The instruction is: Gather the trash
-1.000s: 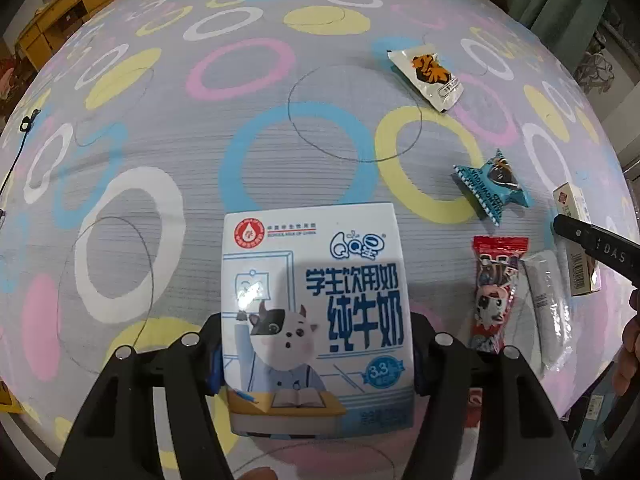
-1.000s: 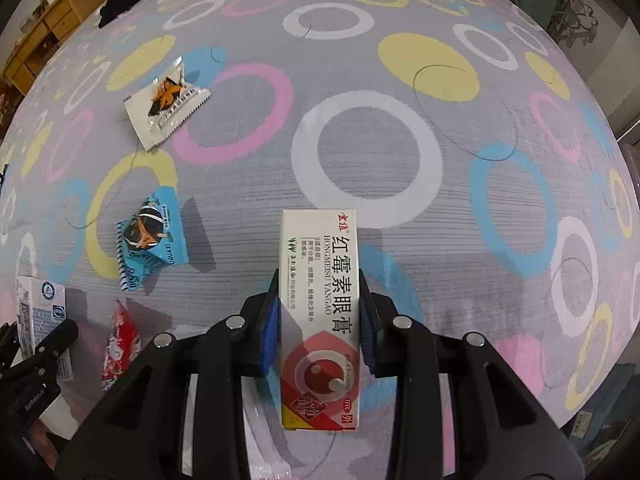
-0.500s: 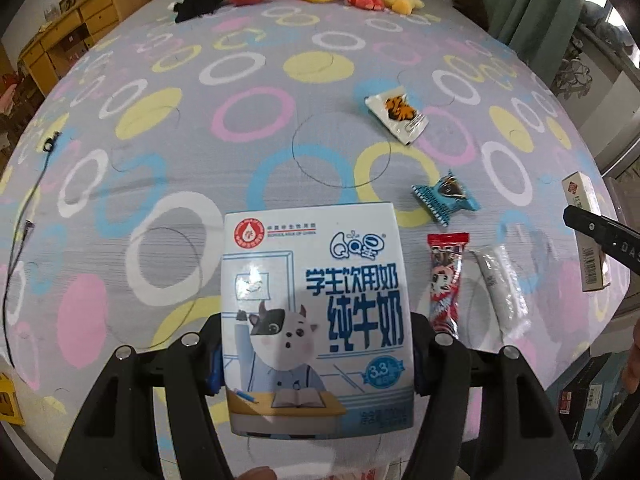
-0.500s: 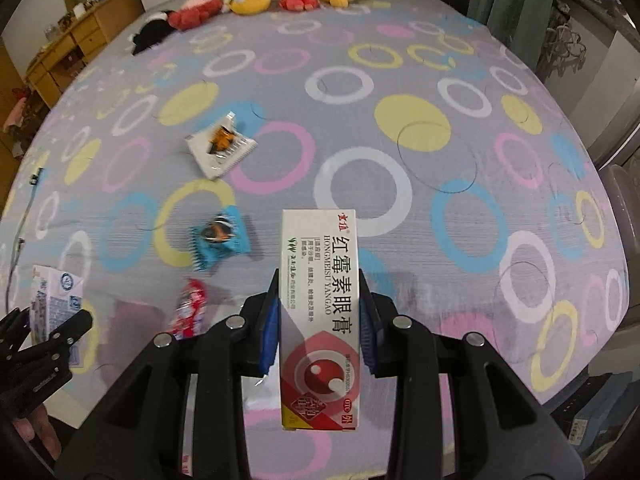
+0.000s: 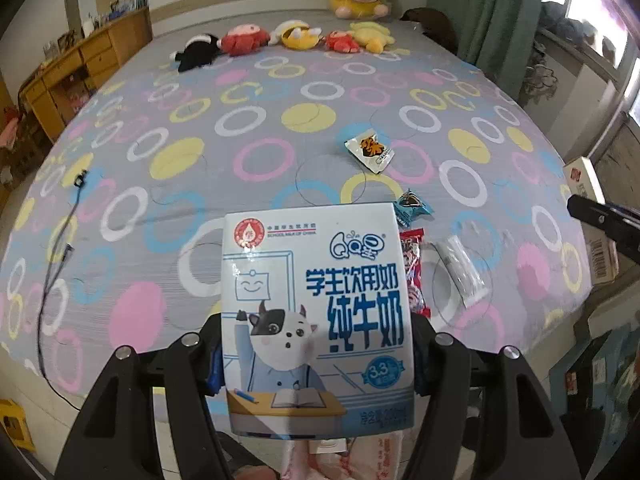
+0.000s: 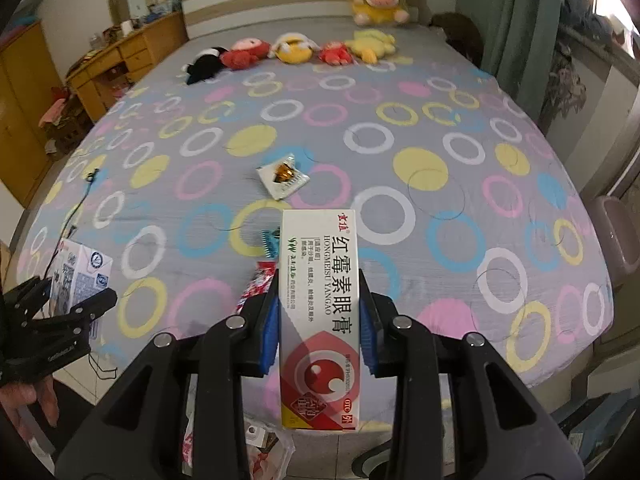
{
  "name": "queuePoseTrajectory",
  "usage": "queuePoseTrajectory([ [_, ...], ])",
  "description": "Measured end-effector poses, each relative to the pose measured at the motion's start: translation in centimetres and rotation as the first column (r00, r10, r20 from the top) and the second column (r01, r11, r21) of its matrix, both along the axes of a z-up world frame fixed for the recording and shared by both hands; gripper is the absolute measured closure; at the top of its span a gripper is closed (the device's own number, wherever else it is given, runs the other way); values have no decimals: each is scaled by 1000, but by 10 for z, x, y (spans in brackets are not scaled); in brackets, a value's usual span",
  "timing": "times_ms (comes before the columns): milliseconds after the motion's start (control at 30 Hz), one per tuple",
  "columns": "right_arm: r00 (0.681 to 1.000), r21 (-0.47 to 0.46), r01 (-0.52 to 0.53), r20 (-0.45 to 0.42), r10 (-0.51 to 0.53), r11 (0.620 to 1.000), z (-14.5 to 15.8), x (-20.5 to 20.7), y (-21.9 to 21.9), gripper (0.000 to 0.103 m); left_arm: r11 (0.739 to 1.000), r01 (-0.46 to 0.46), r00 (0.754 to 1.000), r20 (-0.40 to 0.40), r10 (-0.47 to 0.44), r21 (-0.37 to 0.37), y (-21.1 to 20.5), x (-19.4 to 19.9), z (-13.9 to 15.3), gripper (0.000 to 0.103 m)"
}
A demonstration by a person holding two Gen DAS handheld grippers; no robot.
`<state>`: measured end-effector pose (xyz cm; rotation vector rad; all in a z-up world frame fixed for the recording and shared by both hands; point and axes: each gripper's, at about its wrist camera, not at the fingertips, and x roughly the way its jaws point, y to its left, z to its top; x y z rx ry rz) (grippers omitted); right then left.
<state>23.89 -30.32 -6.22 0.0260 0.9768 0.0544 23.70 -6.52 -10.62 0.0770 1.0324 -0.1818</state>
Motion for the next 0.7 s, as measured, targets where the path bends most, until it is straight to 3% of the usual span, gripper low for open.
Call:
queuePoseTrajectory([
  [367,996,4,-84,44,83,996,20,-76,16,71,997,77,994,74,-78,10,23,-69,28,40],
  [700,988,2,-145,46,144,989,12,-144,35,71,986,166,982,91,-168,34,28,-136,15,40],
])
